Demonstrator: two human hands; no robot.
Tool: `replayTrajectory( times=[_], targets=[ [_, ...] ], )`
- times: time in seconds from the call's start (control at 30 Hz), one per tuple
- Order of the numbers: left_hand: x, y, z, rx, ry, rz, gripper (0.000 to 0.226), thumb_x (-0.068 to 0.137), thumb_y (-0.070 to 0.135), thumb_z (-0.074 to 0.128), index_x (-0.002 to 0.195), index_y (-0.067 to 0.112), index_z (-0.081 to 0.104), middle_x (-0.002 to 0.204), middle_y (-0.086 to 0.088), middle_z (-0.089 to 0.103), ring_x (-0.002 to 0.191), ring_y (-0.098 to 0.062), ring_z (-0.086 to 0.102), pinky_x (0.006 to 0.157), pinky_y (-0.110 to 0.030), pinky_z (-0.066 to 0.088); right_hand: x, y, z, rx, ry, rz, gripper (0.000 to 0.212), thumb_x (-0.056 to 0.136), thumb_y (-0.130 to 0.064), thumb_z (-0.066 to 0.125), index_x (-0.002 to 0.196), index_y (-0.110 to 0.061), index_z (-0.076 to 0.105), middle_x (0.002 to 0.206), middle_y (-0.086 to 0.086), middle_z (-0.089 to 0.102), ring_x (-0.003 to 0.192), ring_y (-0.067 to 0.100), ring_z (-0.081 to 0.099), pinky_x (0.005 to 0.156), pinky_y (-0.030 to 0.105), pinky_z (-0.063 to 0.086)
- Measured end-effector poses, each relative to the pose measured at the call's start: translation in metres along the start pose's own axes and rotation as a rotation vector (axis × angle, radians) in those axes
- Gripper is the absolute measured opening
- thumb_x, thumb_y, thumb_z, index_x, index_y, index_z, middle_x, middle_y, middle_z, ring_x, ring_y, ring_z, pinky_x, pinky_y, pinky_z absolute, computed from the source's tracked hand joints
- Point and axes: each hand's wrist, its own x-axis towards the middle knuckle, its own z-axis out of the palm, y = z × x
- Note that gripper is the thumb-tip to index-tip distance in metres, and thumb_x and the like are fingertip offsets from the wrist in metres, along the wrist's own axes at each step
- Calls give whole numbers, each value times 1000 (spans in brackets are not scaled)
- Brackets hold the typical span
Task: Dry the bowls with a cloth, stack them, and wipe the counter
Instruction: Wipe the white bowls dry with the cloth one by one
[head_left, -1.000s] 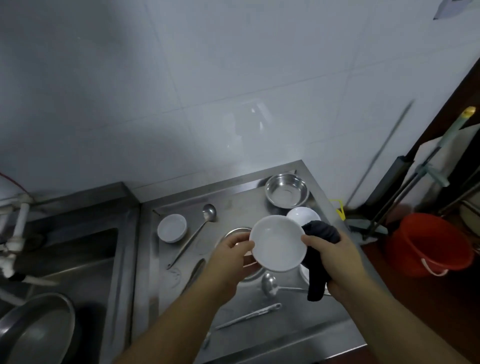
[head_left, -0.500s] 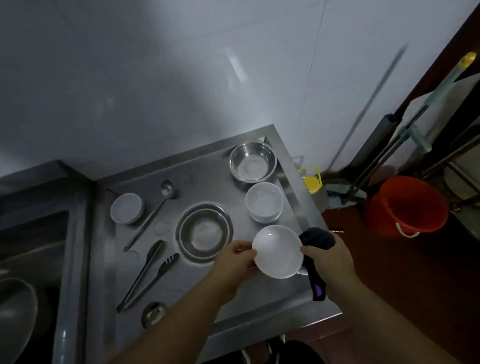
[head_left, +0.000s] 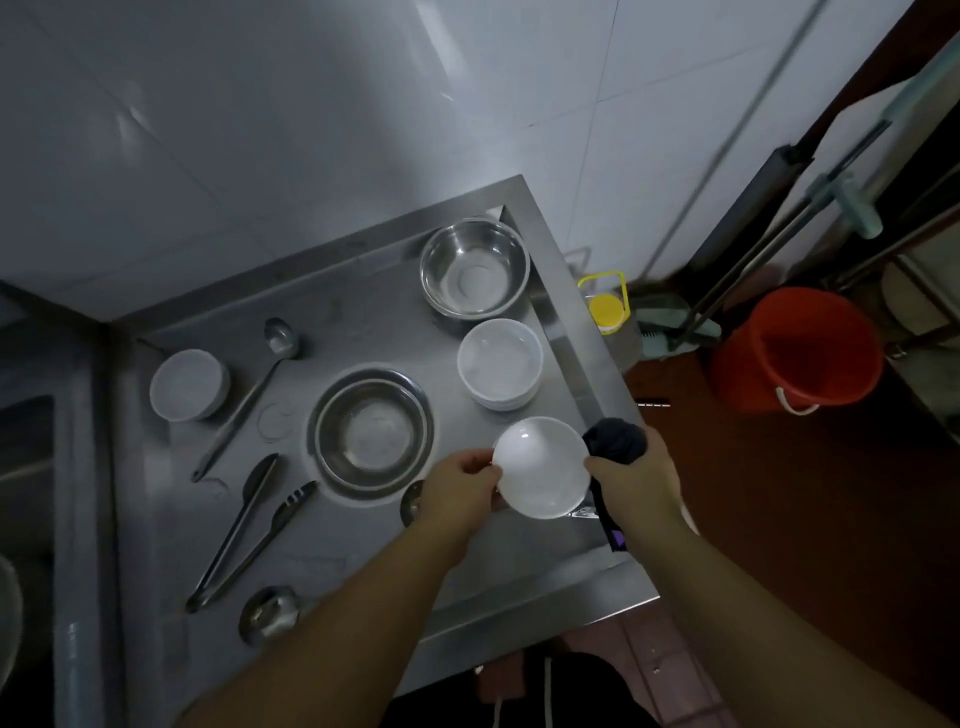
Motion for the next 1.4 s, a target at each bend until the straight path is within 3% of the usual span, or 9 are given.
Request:
replayTrajectory(
  times=[0.1, 0.37, 0.47, 0.63, 0.73, 0.83, 1.03, 1.23, 1.4],
  targets=[
    [9, -3, 3, 93, 36, 29, 29, 101, 12, 63, 125, 22, 74, 98, 13, 72, 86, -11, 71, 49, -8, 51, 9, 2, 8, -45, 8, -20, 47, 75, -7, 78, 89, -46, 56, 86, -9, 66, 76, 9, 66, 55, 28, 49],
    [18, -10, 7, 286, 113, 67, 32, 101, 19, 60, 126, 29, 75, 100, 11, 76, 80, -8, 73, 42, -7, 44, 18, 11, 14, -211, -45, -124, 48, 73, -17, 76, 113, -37, 59, 85, -7, 68, 78, 16, 68, 63, 40, 57],
    [16, -9, 9, 325, 136, 94, 34, 100, 20, 60, 128, 30, 75, 110, 6, 78, 90, -14, 73, 55, -15, 45, 16, 12, 15, -266, -20, -199, 43, 77, -20, 73, 108, -42, 53, 80, -11, 66, 71, 8, 65, 54, 32, 49],
    [16, -12, 12, 340, 163, 117, 34, 98, 20, 60, 127, 28, 76, 108, 5, 79, 91, -14, 73, 56, -12, 46, 14, 13, 14, -323, -11, -255, 45, 83, -22, 74, 116, -42, 51, 86, -10, 66, 75, 15, 66, 60, 39, 55],
    [18, -11, 12, 369, 161, 120, 38, 96, 18, 59, 129, 26, 76, 111, 2, 79, 98, -21, 73, 79, -30, 57, 14, 13, 12, -299, -25, -246, 46, 83, -20, 75, 120, -38, 54, 90, -10, 68, 79, 16, 66, 63, 37, 54],
    [20, -11, 10, 385, 142, 109, 39, 97, 19, 58, 131, 26, 74, 114, 0, 78, 100, -23, 73, 83, -36, 57, 10, 8, 5, -269, -9, -241, 42, 85, -22, 76, 119, -36, 55, 89, -11, 66, 81, 15, 66, 60, 32, 48],
    [5, -4, -11, 492, 152, 132, 48, 93, 29, 64, 140, 25, 64, 128, -1, 71, 111, -25, 69, 102, -45, 57, -8, -16, -14, -306, -6, -304, 37, 83, -16, 72, 111, -33, 55, 94, 0, 67, 87, 28, 64, 74, 46, 57],
    [-24, 5, -57, 576, 215, 248, 39, 96, 27, 62, 134, 23, 66, 118, 2, 72, 98, -17, 65, 88, -30, 52, -31, -51, 13, -347, -83, -486, 46, 81, -12, 76, 119, -30, 59, 97, 2, 66, 86, 28, 62, 72, 41, 51],
    [-45, 7, -121, 673, 267, 283, 39, 99, 33, 60, 137, 26, 63, 119, 2, 70, 96, -18, 66, 82, -33, 54, -57, -77, 70, -487, -261, -669, 41, 83, -14, 72, 105, -40, 48, 81, -9, 59, 68, 11, 55, 58, 33, 47]
  ],
)
